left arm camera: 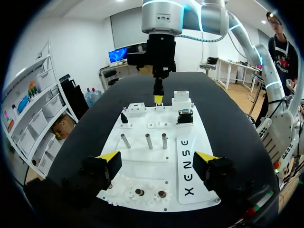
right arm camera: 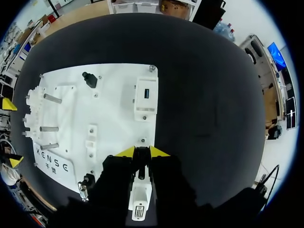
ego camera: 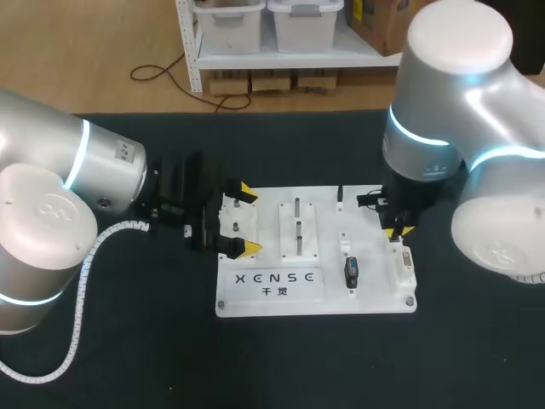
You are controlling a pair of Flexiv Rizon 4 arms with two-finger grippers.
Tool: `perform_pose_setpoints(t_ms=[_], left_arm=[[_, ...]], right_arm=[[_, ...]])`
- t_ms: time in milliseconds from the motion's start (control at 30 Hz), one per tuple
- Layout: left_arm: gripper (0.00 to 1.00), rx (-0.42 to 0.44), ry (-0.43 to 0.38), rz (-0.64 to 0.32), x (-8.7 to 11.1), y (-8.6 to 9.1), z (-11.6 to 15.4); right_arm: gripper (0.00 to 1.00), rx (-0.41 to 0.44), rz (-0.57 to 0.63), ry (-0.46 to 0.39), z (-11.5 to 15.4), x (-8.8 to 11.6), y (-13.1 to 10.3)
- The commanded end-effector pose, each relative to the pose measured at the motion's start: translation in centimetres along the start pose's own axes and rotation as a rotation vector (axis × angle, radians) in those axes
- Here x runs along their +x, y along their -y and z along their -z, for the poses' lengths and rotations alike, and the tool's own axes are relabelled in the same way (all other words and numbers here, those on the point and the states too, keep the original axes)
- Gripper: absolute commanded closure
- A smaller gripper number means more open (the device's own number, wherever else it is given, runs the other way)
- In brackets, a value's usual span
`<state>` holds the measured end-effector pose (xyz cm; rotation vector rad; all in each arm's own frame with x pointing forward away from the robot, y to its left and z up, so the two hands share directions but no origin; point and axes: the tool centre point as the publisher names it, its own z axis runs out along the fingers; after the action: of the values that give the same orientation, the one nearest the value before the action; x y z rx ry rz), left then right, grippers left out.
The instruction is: Insert the Ethernet cable into its matching sockets.
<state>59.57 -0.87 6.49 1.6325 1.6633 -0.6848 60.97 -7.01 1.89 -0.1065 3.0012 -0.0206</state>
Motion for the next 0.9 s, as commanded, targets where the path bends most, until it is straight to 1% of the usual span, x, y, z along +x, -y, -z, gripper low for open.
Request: perform_pose_setpoints(t_ms=[33,667,767,867,900], left_arm=[[0.0,0.0,-0.006,0.001,-0.1,0.0,-0.1],[0.0,0.0,-0.006,0.001,-0.1,0.0,-0.1],[0.0,0.0,-0.006,0.001,-0.1,0.0,-0.1],[0.0,0.0,-0.006,0.001,-0.1,0.0,-0.1],[0.0,0.0,-0.006,0.001,-0.1,0.0,-0.1]], right_arm=[[1.0,-0.002,0.002,0.015,-1.8,0.3,0.0],[1.0,-0.01,0.01,-0.008,-2.5,0.3,-0.3],[1.0,-0.01,0.008,-0.008,-2.4,0.3,-0.3],[1.0,-0.036,-0.003,0.008,-1.6,0.0,-0.2],[0.71,-0.049,0.002,0.015,-1.3,-0.1,-0.2]])
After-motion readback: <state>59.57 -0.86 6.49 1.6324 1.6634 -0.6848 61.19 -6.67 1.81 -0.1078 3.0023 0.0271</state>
